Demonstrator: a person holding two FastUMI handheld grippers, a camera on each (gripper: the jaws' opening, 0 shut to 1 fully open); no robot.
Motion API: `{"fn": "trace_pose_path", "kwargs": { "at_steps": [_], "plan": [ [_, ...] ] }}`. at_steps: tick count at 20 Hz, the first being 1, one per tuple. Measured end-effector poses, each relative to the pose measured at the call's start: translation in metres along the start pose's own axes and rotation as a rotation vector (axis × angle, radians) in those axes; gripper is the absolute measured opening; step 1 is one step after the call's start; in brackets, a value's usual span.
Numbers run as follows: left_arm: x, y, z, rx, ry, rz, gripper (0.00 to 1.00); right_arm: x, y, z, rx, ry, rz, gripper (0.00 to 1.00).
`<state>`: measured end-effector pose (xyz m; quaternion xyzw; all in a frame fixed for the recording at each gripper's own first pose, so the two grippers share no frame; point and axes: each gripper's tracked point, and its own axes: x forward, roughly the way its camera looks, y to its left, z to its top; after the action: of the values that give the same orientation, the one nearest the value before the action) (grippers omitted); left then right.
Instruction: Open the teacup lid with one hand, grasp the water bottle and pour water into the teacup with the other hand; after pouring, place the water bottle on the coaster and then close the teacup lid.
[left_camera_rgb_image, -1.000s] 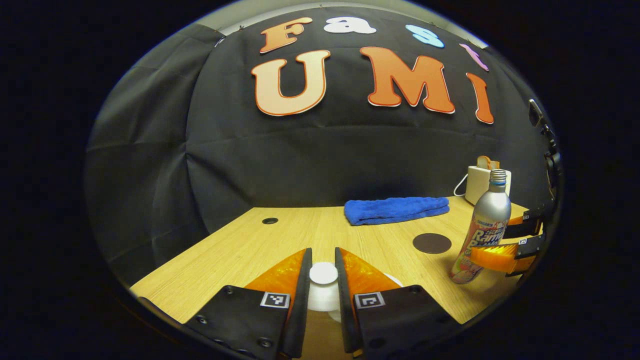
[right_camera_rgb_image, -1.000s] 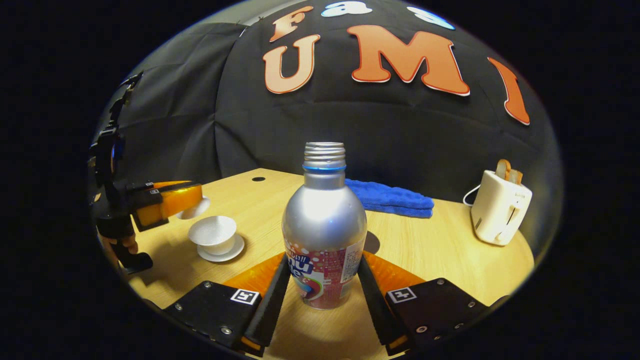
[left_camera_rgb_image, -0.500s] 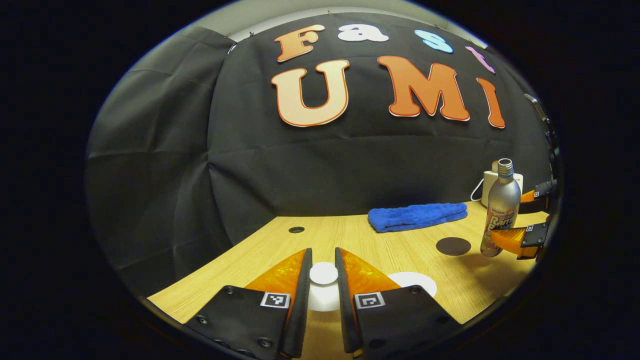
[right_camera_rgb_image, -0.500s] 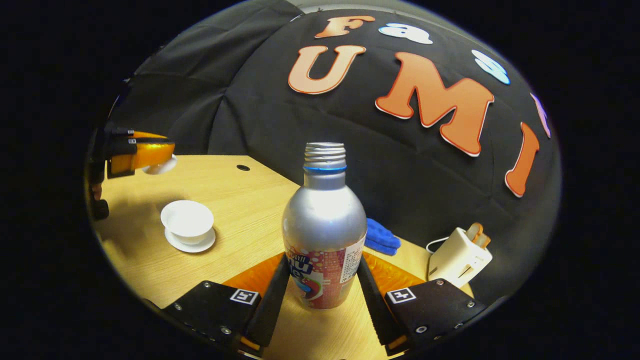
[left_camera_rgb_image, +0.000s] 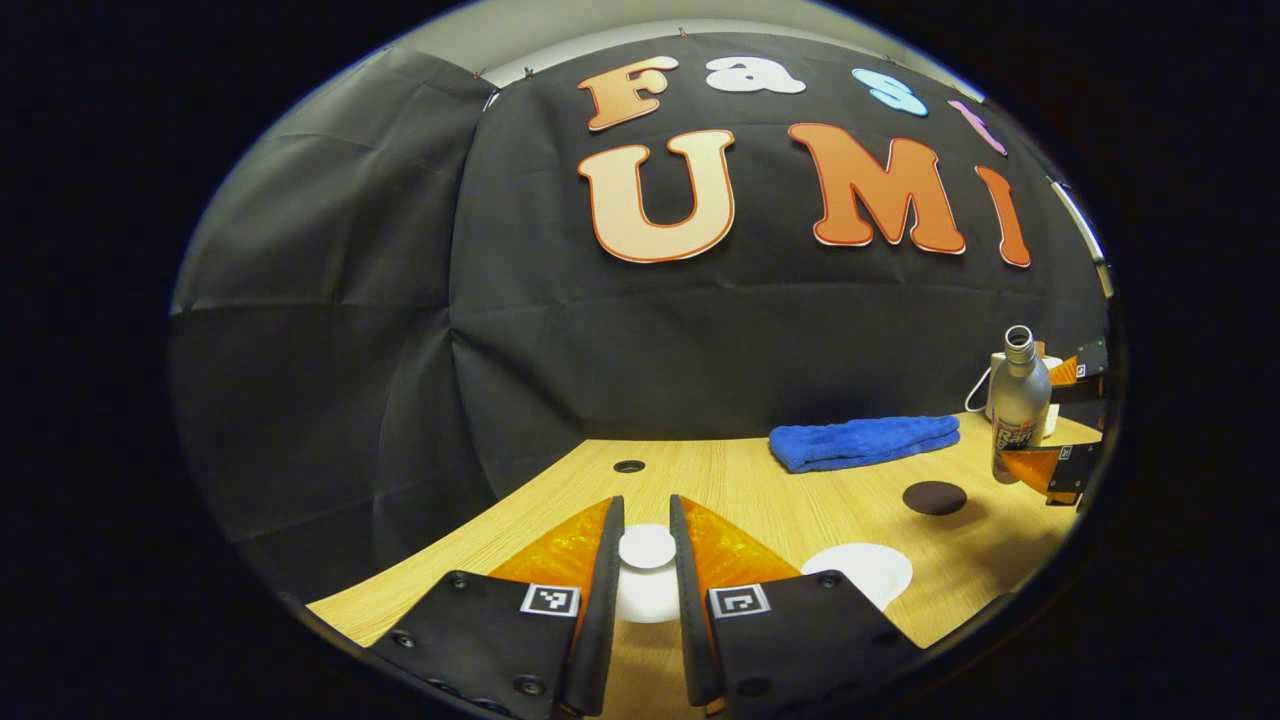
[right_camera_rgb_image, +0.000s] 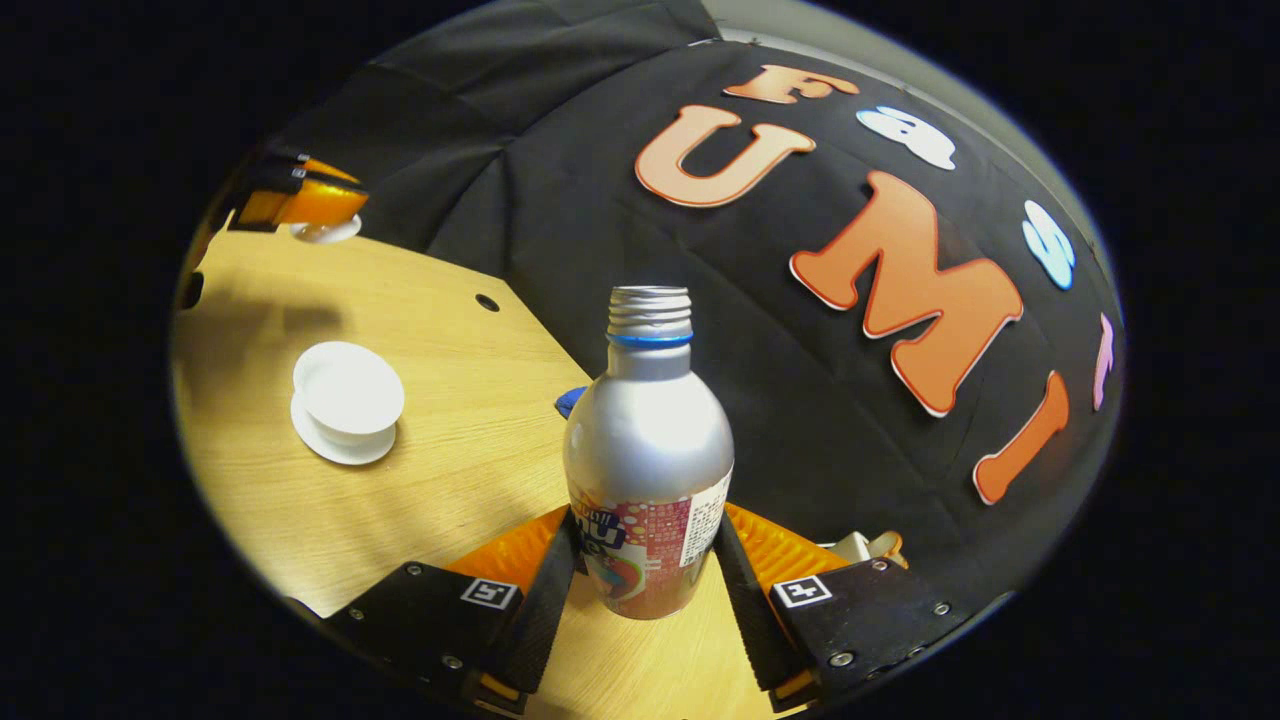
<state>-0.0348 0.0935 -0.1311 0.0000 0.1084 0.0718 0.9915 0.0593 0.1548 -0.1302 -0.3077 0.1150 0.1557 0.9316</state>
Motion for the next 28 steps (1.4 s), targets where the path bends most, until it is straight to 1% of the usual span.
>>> {"fn": "trace_pose_path", "kwargs": {
  "at_steps": [3, 7, 10, 11, 12, 14, 18, 20, 21, 22, 24, 28],
  "plan": [
    [-0.001, 0.005, -0.002, -0.007, 0.003, 0.006, 0.33, 0.003, 0.009, 0.008, -0.129, -0.023, -0.009, 0.78],
    [-0.001, 0.010, -0.009, -0.005, 0.019, 0.010, 0.33, 0.008, 0.033, 0.019, -0.267, -0.063, 0.038, 0.78],
    [-0.002, 0.017, -0.013, -0.015, 0.025, 0.013, 0.33, 0.012, 0.039, 0.026, -0.425, -0.094, 0.027, 0.78],
    [-0.003, 0.018, -0.013, -0.021, 0.028, 0.015, 0.30, 0.018, 0.040, 0.030, -0.461, -0.099, 0.023, 0.78],
    [-0.002, 0.020, -0.016, -0.025, 0.031, 0.018, 0.33, 0.022, 0.041, 0.030, -0.485, -0.102, 0.023, 0.77],
    [-0.003, 0.025, -0.018, -0.033, 0.036, 0.025, 0.33, 0.026, 0.044, 0.032, -0.528, -0.107, 0.026, 0.78],
    [-0.004, 0.033, -0.026, -0.028, 0.058, 0.043, 0.33, 0.034, 0.043, 0.040, -0.642, -0.134, 0.006, 0.77],
    [-0.004, 0.036, -0.028, -0.033, 0.058, 0.046, 0.33, 0.037, 0.042, 0.046, -0.686, -0.153, -0.017, 0.77],
    [-0.003, 0.037, -0.027, -0.037, 0.059, 0.046, 0.30, 0.039, 0.043, 0.048, -0.711, -0.162, -0.022, 0.77],
    [-0.003, 0.037, -0.030, -0.039, 0.062, 0.047, 0.33, 0.039, 0.042, 0.051, -0.745, -0.172, -0.033, 0.77],
    [-0.004, 0.039, -0.031, -0.040, 0.061, 0.051, 0.33, 0.040, 0.040, 0.058, -0.815, -0.192, -0.063, 0.78],
    [-0.005, 0.044, -0.034, -0.047, 0.063, 0.054, 0.34, 0.045, 0.043, 0.062, -0.923, -0.222, -0.092, 0.77]
  ]
}}
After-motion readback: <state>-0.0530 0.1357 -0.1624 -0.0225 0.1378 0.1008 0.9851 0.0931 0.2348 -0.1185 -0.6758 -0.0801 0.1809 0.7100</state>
